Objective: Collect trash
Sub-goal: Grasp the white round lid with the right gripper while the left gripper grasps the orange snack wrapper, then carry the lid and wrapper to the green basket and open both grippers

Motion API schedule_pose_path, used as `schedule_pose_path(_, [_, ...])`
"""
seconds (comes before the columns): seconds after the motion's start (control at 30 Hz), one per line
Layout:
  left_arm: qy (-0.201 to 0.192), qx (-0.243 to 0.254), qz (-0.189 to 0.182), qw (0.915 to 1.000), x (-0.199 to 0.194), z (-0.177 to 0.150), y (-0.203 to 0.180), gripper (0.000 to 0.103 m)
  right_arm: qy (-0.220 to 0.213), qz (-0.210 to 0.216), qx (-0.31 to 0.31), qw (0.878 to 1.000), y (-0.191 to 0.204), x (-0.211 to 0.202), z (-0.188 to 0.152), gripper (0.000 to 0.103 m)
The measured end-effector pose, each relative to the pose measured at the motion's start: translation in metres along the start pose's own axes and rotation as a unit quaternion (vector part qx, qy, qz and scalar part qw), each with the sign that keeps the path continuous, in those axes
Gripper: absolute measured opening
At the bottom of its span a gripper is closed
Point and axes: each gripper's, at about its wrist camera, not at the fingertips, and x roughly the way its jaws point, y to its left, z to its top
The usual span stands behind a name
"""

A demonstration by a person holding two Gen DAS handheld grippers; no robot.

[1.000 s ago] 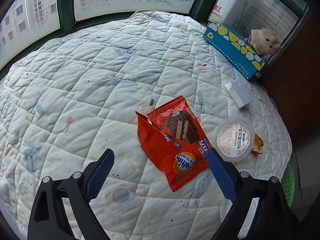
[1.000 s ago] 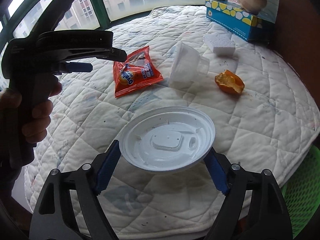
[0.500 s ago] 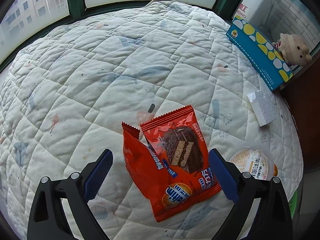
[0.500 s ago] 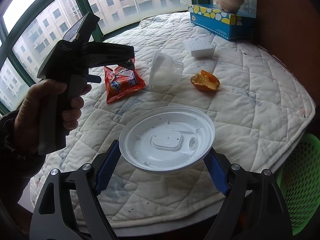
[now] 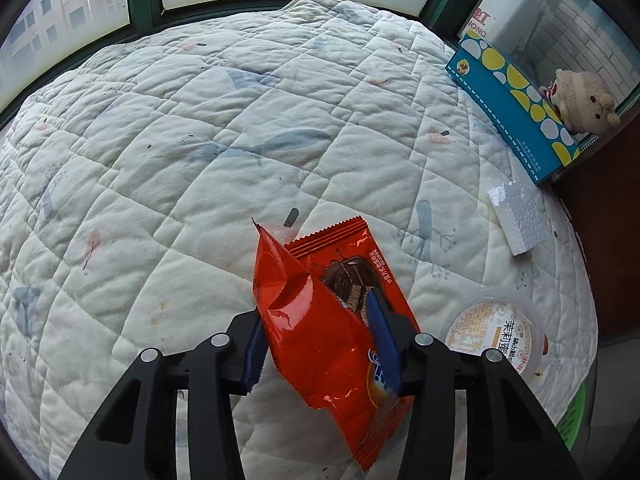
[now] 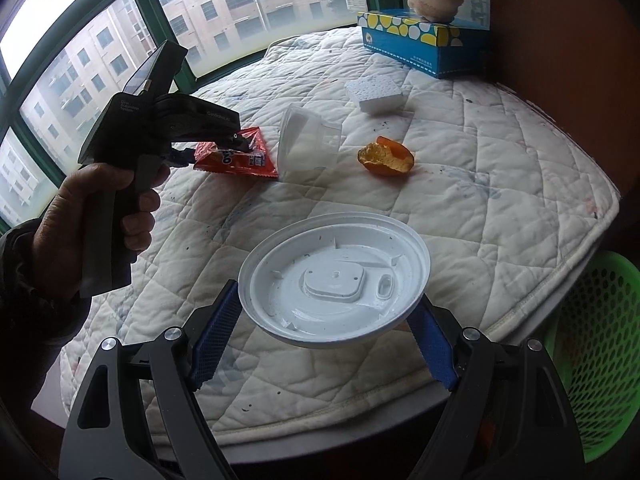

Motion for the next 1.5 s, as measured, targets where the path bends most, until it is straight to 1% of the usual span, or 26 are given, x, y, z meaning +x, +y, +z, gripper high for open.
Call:
schedule_pose_path(0.07, [-0.002, 0.002, -0.007, 1.0000, -0.003, 0.000, 0.001, 0.031, -0.003, -0.001, 0.001, 1.000, 0.000, -0.001, 0.000, 0.081])
schedule_pose_path(0.13, [-0.004, 0.003, -0.012, 0.9999, -0.009, -0.002, 0.002, 0.026, -0.007, -0.001, 0.002, 1.000, -0.001, -0.004, 0.001, 0.081])
schedule_pose_path(0.2, [-0.010, 0.006, -0.018, 0.9998, -0.016, -0.004, 0.002, 0.018, -0.013, -0.002, 0.005, 1.000, -0.002, -0.009, 0.001, 0.081])
schedule_pose_path(0.43, [-0.034, 0.019, -0.033, 0.9987, -0.051, -0.013, 0.003, 0.017, -0.030, -0.007, 0.019, 0.999, -0.010, -0.028, -0.001, 0.081])
schedule_pose_path(0.6, [-0.048, 0.027, -0.046, 0.9974, -0.081, -0.022, 0.002, 0.017, -0.040, -0.017, 0.035, 0.998, -0.025, -0.042, -0.007, 0.081])
schedule_pose_path(0.73, [-0.062, 0.050, -0.066, 0.9946, -0.105, -0.032, -0.013, 0.017, -0.047, -0.033, 0.051, 0.997, -0.044, -0.055, -0.014, 0.081])
schedule_pose_path(0.87, [-0.069, 0.086, -0.091, 0.9897, -0.123, -0.046, -0.043, 0.017, -0.054, -0.054, 0.071, 0.995, -0.067, -0.069, -0.024, 0.081])
schedule_pose_path(1.03, [-0.061, 0.128, -0.123, 0.9822, -0.132, -0.066, -0.090, 0.016, -0.057, -0.091, 0.100, 0.989, -0.103, -0.087, -0.040, 0.081])
schedule_pose_path(1.3, [-0.035, 0.196, -0.161, 0.9666, -0.129, -0.105, -0.176, 0.017, -0.052, -0.153, 0.153, 0.975, -0.167, -0.113, -0.069, 0.081])
schedule_pose_path(1.5, [-0.007, 0.243, -0.179, 0.9535, -0.119, -0.133, -0.236, 0.016, -0.041, -0.183, 0.190, 0.964, -0.206, -0.126, -0.089, 0.081])
